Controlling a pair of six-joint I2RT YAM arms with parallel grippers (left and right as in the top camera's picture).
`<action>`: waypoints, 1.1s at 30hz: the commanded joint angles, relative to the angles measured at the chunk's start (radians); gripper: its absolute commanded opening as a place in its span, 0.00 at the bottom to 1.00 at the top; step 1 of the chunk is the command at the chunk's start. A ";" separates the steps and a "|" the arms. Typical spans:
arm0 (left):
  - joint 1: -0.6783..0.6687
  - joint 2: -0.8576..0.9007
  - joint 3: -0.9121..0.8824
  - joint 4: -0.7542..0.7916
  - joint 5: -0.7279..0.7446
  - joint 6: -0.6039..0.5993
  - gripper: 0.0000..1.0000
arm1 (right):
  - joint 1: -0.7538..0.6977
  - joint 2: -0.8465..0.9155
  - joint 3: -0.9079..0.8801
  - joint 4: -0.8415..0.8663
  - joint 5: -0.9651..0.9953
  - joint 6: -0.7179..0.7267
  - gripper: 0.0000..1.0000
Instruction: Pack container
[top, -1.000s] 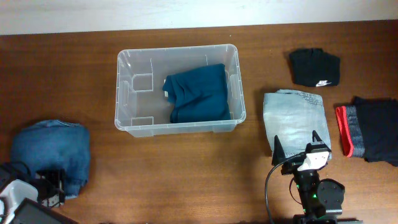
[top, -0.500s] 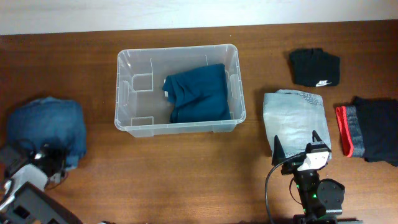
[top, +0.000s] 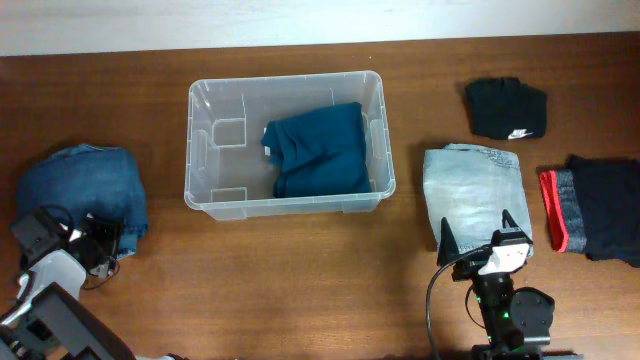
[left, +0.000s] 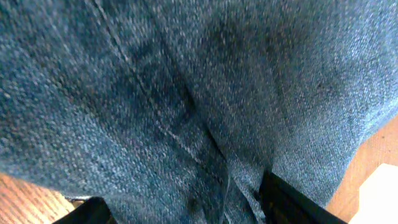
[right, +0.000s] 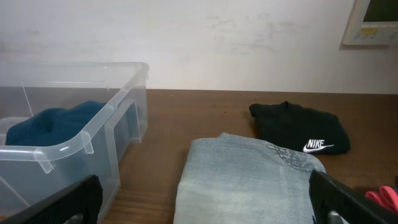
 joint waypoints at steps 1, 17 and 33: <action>-0.005 0.011 -0.009 -0.026 0.075 0.027 0.66 | -0.008 -0.008 -0.007 -0.001 -0.015 -0.003 0.99; 0.072 -0.306 0.011 -0.216 -0.002 -0.054 0.94 | -0.008 -0.008 -0.007 -0.001 -0.015 -0.003 0.99; 0.193 -0.249 -0.089 -0.146 -0.027 -0.086 0.94 | -0.008 -0.008 -0.007 -0.001 -0.015 -0.003 0.99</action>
